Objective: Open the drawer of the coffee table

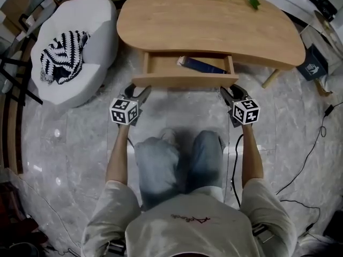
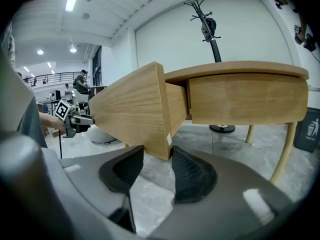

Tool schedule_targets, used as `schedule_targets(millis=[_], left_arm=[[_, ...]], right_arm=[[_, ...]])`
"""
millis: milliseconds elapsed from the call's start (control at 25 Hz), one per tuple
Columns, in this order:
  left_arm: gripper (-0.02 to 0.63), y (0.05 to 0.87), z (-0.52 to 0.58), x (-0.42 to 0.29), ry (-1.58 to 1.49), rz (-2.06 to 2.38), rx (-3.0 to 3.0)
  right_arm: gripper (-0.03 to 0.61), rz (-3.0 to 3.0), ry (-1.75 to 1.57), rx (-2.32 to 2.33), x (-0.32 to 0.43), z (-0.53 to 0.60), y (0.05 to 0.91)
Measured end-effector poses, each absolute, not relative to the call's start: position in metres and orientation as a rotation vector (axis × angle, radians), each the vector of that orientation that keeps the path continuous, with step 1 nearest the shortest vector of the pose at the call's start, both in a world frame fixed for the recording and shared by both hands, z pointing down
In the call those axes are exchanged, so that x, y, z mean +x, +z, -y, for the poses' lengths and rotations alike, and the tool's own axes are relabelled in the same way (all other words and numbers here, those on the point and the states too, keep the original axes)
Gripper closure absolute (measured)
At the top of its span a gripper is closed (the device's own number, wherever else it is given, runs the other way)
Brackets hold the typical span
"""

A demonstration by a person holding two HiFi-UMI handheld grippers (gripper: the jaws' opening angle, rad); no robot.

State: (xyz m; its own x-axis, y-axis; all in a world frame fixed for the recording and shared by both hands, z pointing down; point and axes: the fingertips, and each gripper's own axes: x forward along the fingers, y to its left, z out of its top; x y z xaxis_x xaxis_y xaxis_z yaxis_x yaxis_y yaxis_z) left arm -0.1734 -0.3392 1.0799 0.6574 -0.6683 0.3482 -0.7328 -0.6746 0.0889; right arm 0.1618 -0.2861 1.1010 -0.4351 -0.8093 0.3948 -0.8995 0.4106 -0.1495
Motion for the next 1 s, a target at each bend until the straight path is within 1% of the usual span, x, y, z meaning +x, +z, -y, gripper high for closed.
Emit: schedule_targets(millis=[240, 520, 640, 720, 840, 880, 960, 1000], left_arm=[[0.353, 1.081, 0.307, -0.176, 0.435, 1.150, 2.638], [0.351, 1.094, 0.297, -0.179, 0.475, 1.215, 2.572], [0.374, 1.093, 0.293, -0.184, 0.431, 1.269, 2.558], [0.377, 1.091, 0.288, -0.188, 0.419, 1.286, 2.553], [0.417, 1.093, 0.279, -0.199, 0.427, 1.312, 2.540], [0.445, 1.094, 0.276, -0.203, 0.428, 1.328, 2.534], [0.535, 1.093, 0.272, -0.209, 0.419, 1.371, 2.531], [0.592, 1.092, 0.270, -0.211, 0.413, 1.388, 2.537]], right_arm=[[0.397, 2.408, 0.494, 1.495, 0.159, 0.256, 1.102], [0.397, 2.361, 0.485, 1.518, 0.160, 0.248, 1.107], [0.403, 2.378, 0.506, 1.546, 0.161, 0.244, 1.105], [0.410, 2.378, 0.516, 1.557, 0.163, 0.240, 1.106], [0.434, 2.365, 0.515, 1.572, 0.164, 0.229, 1.109], [0.453, 2.360, 0.513, 1.581, 0.166, 0.226, 1.110], [0.507, 2.350, 0.503, 1.603, 0.168, 0.222, 1.112], [0.547, 2.346, 0.498, 1.614, 0.168, 0.221, 1.113]])
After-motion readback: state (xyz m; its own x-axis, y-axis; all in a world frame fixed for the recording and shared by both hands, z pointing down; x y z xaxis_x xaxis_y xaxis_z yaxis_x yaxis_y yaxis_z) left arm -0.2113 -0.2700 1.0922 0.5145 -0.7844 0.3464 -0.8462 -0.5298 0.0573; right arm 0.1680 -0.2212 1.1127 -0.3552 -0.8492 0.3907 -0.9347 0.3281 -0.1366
